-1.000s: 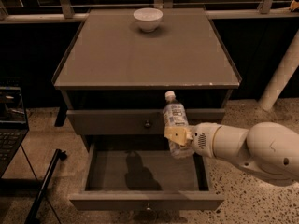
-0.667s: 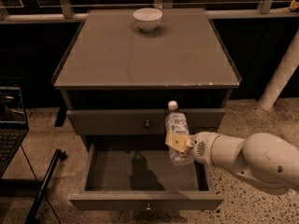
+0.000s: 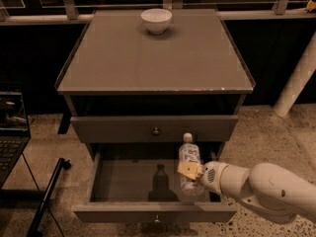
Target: Place blue plastic bottle into middle drawer
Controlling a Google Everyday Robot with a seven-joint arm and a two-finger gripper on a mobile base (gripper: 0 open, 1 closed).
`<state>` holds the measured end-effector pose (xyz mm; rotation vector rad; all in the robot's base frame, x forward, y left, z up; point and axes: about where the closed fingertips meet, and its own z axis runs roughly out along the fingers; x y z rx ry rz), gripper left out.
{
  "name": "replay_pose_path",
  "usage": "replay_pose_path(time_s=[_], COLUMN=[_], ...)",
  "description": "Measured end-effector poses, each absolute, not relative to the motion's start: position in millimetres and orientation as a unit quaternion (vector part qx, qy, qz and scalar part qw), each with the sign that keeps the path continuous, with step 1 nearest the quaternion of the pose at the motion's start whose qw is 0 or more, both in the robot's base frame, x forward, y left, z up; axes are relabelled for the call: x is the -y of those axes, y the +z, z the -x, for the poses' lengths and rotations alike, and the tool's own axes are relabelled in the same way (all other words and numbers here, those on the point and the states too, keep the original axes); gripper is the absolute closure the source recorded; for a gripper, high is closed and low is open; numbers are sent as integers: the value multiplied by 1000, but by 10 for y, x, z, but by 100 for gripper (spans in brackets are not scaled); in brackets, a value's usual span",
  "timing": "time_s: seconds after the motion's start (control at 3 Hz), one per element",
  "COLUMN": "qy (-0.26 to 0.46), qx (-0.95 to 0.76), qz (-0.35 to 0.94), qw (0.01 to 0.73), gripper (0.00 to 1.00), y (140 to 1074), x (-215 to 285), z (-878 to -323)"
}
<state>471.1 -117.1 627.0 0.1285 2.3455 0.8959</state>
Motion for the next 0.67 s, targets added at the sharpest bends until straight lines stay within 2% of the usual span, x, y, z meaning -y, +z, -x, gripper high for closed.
replay_pose_path(time_s=[0.67], qy=[385], qx=[-880], qz=[-94], qw=[263], gripper=[100], y=[5505], x=[1304], z=[-4666])
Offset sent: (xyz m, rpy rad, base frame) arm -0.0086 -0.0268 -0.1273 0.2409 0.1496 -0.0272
